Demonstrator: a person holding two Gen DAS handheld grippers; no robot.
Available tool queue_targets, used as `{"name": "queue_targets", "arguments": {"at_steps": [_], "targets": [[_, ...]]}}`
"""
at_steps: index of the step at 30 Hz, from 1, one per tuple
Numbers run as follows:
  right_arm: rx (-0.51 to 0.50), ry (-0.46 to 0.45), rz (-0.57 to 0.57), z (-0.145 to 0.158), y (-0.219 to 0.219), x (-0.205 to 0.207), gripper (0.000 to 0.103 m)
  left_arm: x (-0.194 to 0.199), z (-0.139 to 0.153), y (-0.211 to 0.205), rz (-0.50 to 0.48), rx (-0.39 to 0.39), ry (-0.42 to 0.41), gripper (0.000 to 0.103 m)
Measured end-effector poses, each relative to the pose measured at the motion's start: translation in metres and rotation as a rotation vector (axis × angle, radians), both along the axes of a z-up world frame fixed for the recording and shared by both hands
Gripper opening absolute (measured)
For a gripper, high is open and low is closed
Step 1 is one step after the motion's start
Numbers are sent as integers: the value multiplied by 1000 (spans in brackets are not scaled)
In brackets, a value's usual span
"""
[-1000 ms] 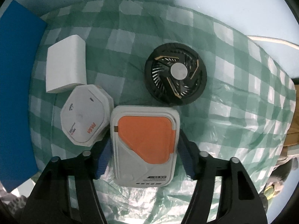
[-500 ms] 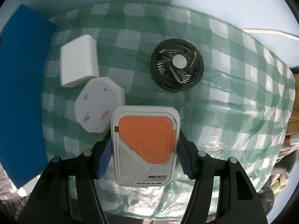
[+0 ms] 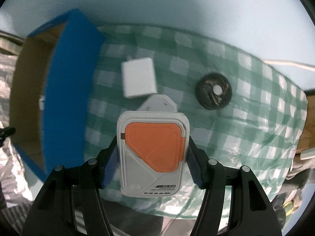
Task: Organize rigid objects
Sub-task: 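Carry the power bank over the box, lower it in, open the right gripper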
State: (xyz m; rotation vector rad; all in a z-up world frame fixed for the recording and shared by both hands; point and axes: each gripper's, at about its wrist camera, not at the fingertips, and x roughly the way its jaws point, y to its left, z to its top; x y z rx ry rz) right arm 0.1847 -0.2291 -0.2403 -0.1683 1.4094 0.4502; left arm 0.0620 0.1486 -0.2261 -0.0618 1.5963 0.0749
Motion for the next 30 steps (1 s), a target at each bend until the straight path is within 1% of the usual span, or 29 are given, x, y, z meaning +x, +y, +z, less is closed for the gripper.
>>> {"name": "queue_targets", "arguments": {"at_steps": [3,6,8,15,22,27,30], "targets": [[23,-17,37,21,17,-3,63,0,0,0,1,-2,0,9],[50,-33,76,34,49,-14,63,0,0,0,2,-2,-1,9],[67,-42,99,45,64,-15,63,0,0,0,1,-2,-1,9],[89,-66,187,65,114,-21,63,0,0,0,1,-2,-1,9],[83,-67,264,61,159,-26,63,0,0,0,1,-3,-2,9],[55,-47,294,45,180,-30,63,-1,0,0,2,-8,-5,9],[60,-30,305,38,188,-32,63,-2,0,1,3,-12,-7,9]]}}
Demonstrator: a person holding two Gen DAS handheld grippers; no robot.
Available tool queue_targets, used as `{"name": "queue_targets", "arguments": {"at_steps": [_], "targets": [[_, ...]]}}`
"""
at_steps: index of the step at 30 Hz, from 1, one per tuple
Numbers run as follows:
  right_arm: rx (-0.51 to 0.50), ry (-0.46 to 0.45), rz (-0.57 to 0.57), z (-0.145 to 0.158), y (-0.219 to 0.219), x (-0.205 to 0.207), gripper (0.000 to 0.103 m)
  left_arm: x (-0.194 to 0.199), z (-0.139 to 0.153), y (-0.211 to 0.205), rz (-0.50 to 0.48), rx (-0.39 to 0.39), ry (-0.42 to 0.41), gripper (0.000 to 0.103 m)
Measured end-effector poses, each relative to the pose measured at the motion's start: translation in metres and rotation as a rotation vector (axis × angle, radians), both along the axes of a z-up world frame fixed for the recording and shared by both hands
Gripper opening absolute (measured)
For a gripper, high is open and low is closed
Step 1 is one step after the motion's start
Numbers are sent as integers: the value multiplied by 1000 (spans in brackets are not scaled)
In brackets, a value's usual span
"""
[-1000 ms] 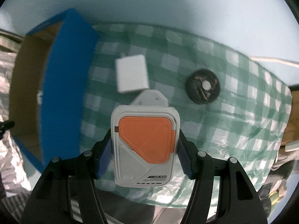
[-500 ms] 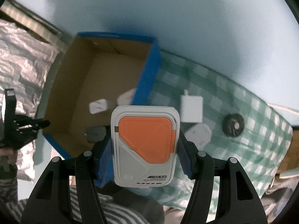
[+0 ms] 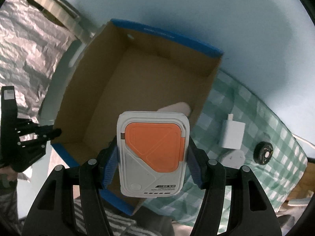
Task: Organize rigid objects
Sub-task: 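Carry the power bank over the box, lower it in, open the right gripper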
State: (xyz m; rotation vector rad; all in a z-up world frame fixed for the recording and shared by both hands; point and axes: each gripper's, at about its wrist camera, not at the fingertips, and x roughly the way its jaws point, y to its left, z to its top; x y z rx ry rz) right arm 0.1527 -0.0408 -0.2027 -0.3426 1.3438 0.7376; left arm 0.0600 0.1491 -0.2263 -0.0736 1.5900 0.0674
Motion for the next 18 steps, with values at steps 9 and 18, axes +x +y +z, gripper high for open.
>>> {"name": "queue_targets", "arguments": {"at_steps": [9,18], "targets": [[-16,28,-13,-27,13,-4,63,-3,-1,-2,-4,0,0,9],[-29,31,-38,-38,12,-3,63,-5,0,-1,-2,-8,1,9]]}}
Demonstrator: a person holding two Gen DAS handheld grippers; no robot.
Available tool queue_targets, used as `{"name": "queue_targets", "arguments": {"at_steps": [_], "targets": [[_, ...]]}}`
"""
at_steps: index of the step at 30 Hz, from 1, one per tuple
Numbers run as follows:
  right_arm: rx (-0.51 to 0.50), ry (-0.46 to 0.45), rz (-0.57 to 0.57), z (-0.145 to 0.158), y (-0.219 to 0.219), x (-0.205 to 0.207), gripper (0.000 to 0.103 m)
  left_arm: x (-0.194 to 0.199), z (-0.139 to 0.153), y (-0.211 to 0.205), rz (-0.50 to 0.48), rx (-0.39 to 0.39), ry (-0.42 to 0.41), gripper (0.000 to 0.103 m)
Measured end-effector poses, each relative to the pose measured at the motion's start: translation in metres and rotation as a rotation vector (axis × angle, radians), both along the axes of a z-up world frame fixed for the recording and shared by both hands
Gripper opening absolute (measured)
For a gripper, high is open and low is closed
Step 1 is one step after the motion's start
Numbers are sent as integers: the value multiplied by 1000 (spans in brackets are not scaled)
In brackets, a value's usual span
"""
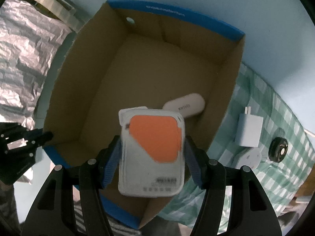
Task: Organize rigid objects
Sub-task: 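Carry the power bank over the box, lower it in, open the right gripper, then reach the right gripper to the white octagonal device and grasp it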
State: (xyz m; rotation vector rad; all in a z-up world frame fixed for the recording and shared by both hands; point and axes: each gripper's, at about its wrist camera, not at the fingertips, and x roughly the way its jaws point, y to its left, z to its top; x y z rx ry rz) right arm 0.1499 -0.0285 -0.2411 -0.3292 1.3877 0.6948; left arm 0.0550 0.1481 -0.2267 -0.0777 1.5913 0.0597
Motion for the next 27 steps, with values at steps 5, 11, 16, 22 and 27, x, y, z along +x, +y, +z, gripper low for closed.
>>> {"name": "queue_targets", "arguments": {"at_steps": [5,11,16,22,27], "targets": [[10,-18,-27,7,-7,4,63,0,1,0,-4,4,3,10],[31,-23,-40,17,-15,3,64,0,1,0,-7,6,4,10],[42,-32,-57,28,-24,4,64,-1,0,0,-12,13,7,10],[51,-41,-91,40,-45,11,64,-2,0,0,-10,12,8,10],[23,-37,-155,35,-76,26,66,-2,0,0,-5,14,8,10]]}}
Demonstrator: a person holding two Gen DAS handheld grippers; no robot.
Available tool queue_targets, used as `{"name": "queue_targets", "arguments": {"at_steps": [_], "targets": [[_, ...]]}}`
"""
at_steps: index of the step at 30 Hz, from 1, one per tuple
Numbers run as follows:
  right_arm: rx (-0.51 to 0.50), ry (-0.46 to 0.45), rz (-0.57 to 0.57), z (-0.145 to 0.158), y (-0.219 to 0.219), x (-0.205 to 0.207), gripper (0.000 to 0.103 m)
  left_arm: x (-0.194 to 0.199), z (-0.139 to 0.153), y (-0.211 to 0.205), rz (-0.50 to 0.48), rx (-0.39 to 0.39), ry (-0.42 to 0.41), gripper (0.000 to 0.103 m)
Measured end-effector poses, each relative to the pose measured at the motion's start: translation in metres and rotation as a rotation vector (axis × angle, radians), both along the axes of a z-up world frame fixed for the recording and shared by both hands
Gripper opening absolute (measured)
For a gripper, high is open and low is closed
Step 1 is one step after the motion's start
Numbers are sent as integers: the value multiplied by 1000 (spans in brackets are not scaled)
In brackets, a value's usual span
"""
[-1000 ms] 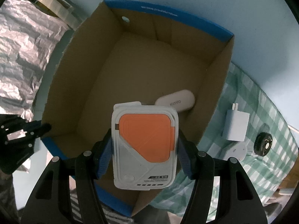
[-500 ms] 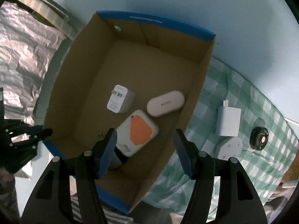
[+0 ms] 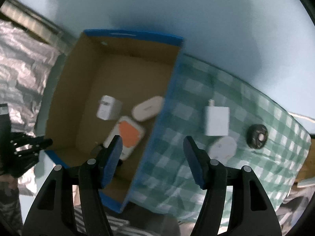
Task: Organize rigid objects
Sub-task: 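Reach the right gripper to the white octagonal device and grasp it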
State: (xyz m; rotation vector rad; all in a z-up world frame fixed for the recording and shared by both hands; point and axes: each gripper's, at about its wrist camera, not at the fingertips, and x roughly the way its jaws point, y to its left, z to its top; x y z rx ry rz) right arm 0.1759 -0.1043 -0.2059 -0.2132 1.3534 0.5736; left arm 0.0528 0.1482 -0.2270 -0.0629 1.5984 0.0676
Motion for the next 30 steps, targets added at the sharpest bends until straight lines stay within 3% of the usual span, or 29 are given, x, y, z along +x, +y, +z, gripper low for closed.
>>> {"name": "queue_targets", "arguments": {"at_steps": [13,22,30], "targets": [[-55,116,-233,-54,-79,43,66,-1,0,-1,6,-3,4,10],[-46,243,-415,-104,-112,60,71,-2,1,-1,5,-2,7,10],[-33,295,-543,-136,-126,69,71,-1,0,-1,6,-5,12,10]]}}
